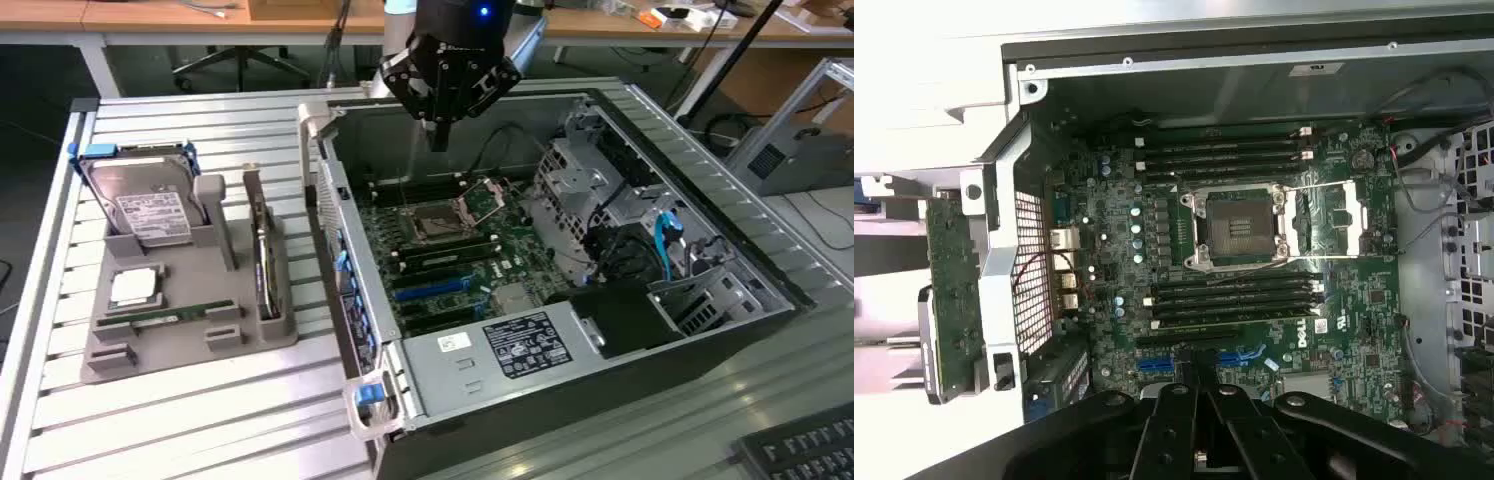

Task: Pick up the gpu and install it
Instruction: 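Reach for the gpu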

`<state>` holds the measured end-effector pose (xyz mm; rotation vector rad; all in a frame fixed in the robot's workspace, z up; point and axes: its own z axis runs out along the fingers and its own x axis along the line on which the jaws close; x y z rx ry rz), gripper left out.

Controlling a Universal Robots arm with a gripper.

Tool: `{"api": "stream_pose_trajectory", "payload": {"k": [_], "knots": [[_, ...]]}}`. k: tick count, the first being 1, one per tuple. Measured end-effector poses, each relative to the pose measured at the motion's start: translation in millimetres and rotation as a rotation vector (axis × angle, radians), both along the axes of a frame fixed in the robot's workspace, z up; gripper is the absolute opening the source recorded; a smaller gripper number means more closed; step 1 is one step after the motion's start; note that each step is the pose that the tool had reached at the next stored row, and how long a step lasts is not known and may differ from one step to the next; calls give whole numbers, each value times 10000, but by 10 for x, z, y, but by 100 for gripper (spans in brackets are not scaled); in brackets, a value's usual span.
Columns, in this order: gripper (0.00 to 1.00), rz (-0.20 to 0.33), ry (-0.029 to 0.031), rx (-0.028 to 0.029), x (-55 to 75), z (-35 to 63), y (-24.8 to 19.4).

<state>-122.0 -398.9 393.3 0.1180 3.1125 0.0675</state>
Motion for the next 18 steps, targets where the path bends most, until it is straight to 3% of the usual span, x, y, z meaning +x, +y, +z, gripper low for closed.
{"api": "stream_pose_trajectory", "payload": {"k": [15, 18], "knots": [[11, 0, 0, 0, -41, 0, 0], [11, 0, 0, -22, -53, 0, -3]]}}
